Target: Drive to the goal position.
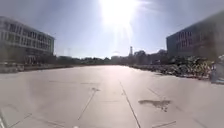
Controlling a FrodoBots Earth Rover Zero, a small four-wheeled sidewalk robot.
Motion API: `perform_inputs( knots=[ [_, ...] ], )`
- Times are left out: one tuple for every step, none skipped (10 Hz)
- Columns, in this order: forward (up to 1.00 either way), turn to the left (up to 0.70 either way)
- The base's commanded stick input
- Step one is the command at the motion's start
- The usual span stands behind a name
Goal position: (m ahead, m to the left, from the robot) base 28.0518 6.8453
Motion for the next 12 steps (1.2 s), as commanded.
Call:
perform_inputs(
  knots=[
    [0.70,0.14],
    [0.70,0.14],
    [0.70,0.14],
    [0.70,0.14],
    [0.70,0.14],
    [0.70,0.14],
    [0.70,0.14],
    [0.70,0.14],
    [0.70,0.14],
    [0.70,0.14],
    [0.70,0.14],
    [0.70,0.14]
  ],
)
